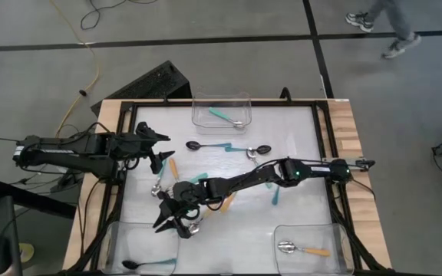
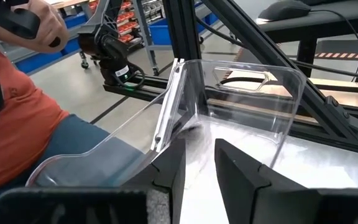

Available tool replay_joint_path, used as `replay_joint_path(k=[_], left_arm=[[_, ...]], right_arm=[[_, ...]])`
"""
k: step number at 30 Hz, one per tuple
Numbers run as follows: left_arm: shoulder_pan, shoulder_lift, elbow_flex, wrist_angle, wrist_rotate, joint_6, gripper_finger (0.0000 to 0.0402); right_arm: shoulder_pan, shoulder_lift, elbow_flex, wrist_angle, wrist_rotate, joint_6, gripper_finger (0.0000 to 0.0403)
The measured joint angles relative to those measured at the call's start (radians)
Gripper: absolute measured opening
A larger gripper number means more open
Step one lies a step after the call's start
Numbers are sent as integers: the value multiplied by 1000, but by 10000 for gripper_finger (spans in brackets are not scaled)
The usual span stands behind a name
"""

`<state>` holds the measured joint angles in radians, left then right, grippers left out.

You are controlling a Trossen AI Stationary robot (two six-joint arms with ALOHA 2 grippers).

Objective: Sort silverware by color (type)
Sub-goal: Put the bottom black spoon into the bottom left transparent bin, then put the top left blue spoon into the top transparent bin

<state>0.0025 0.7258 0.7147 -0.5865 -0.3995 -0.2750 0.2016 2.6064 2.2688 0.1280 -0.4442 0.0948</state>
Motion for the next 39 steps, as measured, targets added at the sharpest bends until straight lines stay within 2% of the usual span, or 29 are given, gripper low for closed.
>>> replay_joint_path(k=[11, 18, 23, 27, 34, 39], left_arm=[[0, 0, 0, -9, 0, -1, 293], [0, 0, 0, -25, 0, 6, 293], [0, 0, 0, -37, 0, 6, 293], [0, 0, 0, -37, 0, 9, 293], [0, 0, 0, -37, 0, 9, 293], [0, 0, 0, -37, 1, 5, 293]], right_arm=[[-31, -19, 0, -12, -30, 2, 113], [-64, -141, 0, -174, -34, -109, 113], [-74, -256, 0, -429, -106, -207, 113], [-74, -364, 0, -706, -129, -262, 113], [-76, -502, 0, -1162, 17, -278, 113], [-87, -562, 0, -1462, 24, -280, 113]])
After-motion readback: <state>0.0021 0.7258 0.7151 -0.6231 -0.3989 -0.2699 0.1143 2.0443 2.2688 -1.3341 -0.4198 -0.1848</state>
